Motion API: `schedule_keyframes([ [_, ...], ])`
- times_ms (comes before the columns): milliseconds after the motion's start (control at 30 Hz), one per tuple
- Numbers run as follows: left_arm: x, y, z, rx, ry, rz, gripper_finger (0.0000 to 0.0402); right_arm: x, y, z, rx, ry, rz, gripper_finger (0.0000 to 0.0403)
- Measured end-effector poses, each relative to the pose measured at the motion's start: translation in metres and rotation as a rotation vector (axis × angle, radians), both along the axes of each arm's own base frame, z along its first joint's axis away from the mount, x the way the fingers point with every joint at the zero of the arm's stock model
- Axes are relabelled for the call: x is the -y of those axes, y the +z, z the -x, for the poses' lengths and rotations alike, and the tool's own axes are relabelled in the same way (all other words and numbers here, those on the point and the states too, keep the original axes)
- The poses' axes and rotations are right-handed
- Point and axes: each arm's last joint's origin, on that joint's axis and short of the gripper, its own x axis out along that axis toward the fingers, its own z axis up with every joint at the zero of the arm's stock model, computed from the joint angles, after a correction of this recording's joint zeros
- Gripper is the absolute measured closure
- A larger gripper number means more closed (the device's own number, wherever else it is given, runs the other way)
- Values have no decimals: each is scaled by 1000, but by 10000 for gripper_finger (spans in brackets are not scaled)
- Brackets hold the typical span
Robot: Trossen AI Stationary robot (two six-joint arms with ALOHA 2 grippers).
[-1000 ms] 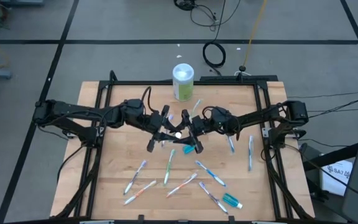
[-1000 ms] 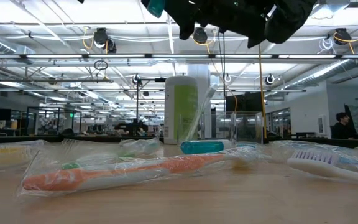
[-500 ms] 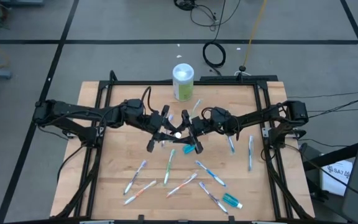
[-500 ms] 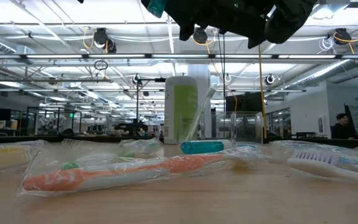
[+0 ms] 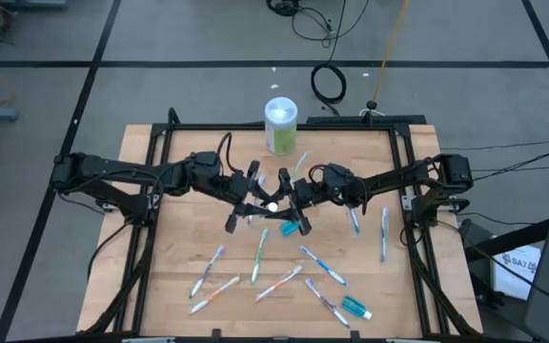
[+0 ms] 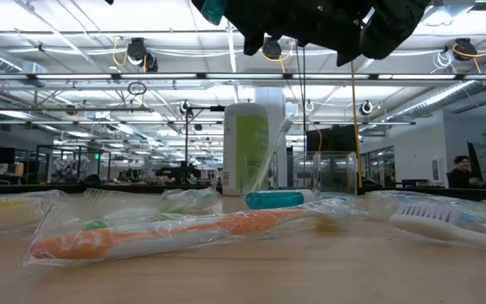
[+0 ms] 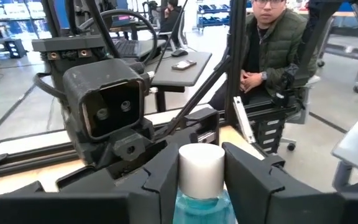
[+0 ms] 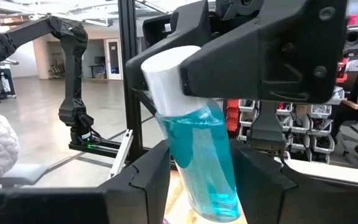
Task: Pick & Place toothbrushing station
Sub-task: Put the top left mouthwash into the transparent organizer
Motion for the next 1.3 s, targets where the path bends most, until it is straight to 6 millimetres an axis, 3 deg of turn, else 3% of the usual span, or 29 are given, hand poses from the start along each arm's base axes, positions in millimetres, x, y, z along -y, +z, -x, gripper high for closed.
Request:
schedule_keyframes([
  [367,-3,0,-1,17,80,-68,217,14,-9,-1,-93,-44,-10,280],
  [967,-7,-10,0,-102,235,-52,211,44,-22,2,-236,-124,-36,301],
  [1200,-11,-15,5,-190,358,-38,211,51,-10,24,-414,-214,-31,301],
  [1300,-11,-8,18,-211,371,-11,211,52,0,39,-490,-322,10,301],
])
